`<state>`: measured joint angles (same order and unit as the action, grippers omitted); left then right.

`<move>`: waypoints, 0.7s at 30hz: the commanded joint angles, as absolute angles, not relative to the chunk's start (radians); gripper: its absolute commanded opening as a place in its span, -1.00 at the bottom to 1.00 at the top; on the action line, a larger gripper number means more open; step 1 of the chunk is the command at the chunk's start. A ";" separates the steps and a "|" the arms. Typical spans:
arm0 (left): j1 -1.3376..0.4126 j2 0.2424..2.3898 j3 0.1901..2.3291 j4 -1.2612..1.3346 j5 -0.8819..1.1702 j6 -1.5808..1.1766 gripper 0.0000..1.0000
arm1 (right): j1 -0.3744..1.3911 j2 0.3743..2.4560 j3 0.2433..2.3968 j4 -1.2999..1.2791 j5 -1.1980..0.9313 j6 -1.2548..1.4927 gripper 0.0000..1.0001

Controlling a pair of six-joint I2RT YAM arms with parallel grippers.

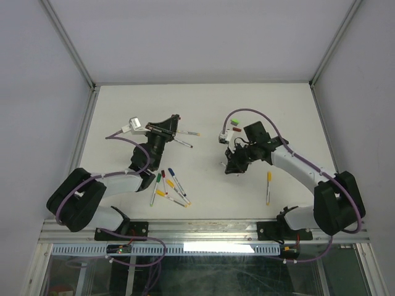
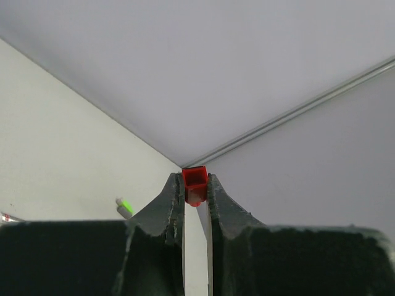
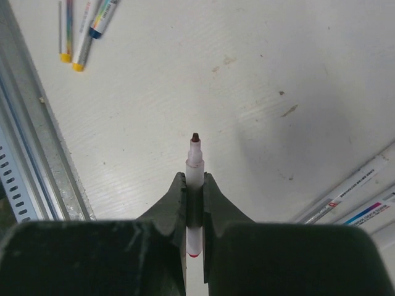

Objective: Open the pen caps
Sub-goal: Place the pen at the center of the board.

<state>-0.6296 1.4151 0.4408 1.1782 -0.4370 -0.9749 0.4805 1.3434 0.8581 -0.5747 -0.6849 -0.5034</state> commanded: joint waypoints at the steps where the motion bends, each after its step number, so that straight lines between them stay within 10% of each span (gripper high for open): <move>1: -0.639 1.319 0.453 1.038 -0.343 -0.865 -1.00 | 0.482 1.424 0.869 -0.549 -0.530 -0.421 -1.00; 21: -0.638 0.996 0.261 0.722 -0.232 -0.856 -1.00 | 0.561 1.642 0.942 -0.401 -0.086 -0.175 -0.78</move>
<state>-0.6296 1.0176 0.2691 0.7303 -0.2588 -0.8703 0.5453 1.6150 0.9089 -0.4454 -0.1841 -0.2108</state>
